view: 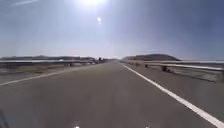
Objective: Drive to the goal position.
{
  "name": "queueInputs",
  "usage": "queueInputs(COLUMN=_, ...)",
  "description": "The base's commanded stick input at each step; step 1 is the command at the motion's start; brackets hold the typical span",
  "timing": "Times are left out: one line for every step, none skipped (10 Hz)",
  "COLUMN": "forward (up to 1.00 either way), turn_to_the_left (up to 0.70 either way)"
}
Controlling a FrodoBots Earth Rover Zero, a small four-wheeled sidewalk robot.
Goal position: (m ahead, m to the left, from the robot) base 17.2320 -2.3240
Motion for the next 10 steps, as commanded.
queueInputs(forward=1.00, turn_to_the_left=0.00)
queueInputs(forward=1.00, turn_to_the_left=0.00)
queueInputs(forward=1.00, turn_to_the_left=0.00)
queueInputs(forward=1.00, turn_to_the_left=0.00)
queueInputs(forward=1.00, turn_to_the_left=0.00)
queueInputs(forward=1.00, turn_to_the_left=0.00)
queueInputs(forward=1.00, turn_to_the_left=0.00)
queueInputs(forward=1.00, turn_to_the_left=0.00)
queueInputs(forward=1.00, turn_to_the_left=0.00)
queueInputs(forward=1.00, turn_to_the_left=0.00)
